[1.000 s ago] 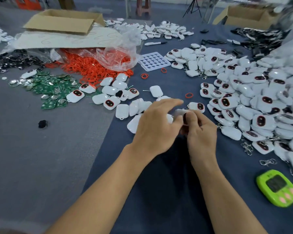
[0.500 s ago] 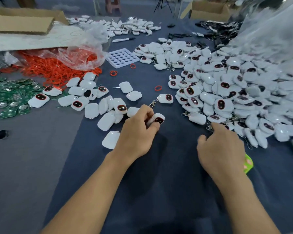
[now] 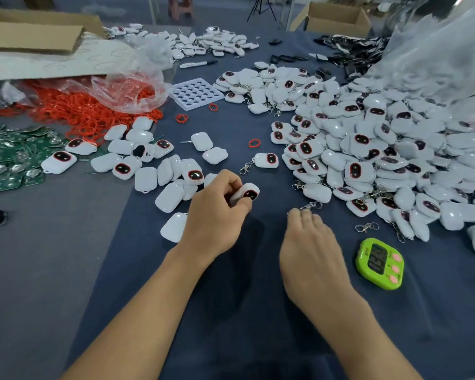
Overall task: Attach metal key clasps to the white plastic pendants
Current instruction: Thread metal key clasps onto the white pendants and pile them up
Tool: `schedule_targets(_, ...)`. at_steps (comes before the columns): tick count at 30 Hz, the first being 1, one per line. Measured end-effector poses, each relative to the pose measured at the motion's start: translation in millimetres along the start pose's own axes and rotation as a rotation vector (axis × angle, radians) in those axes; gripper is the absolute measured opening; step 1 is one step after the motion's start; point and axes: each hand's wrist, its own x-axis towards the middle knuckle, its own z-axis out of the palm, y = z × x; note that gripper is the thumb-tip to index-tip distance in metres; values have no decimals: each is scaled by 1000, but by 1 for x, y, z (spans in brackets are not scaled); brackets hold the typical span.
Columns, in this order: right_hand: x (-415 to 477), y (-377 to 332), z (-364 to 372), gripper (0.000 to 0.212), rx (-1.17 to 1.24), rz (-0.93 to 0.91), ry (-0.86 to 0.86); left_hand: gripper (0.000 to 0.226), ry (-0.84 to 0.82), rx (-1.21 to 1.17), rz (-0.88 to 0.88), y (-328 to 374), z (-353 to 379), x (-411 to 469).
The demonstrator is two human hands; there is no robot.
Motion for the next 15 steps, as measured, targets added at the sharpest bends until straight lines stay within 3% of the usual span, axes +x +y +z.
schedule_targets(4, 10, -27, 14, 58, 171, -185, 108, 20, 156, 22, -33, -4, -7, 1)
schedule_targets(8, 29, -47, 20, 49, 520, -417, 193, 18, 211, 4, -88, -10, -14, 3)
schedule_targets(10, 41, -48, 16, 52, 800, -356, 196, 13, 218, -49, -127, -13, -17, 5)
schedule_targets(12, 53, -48, 13, 52, 1053, -178, 222, 11, 195, -164, -158, -13, -20, 7)
schedule_targets(15, 61, -51, 12, 37, 1203, -111, 232, 9, 94, -328, -120, -10, -24, 9)
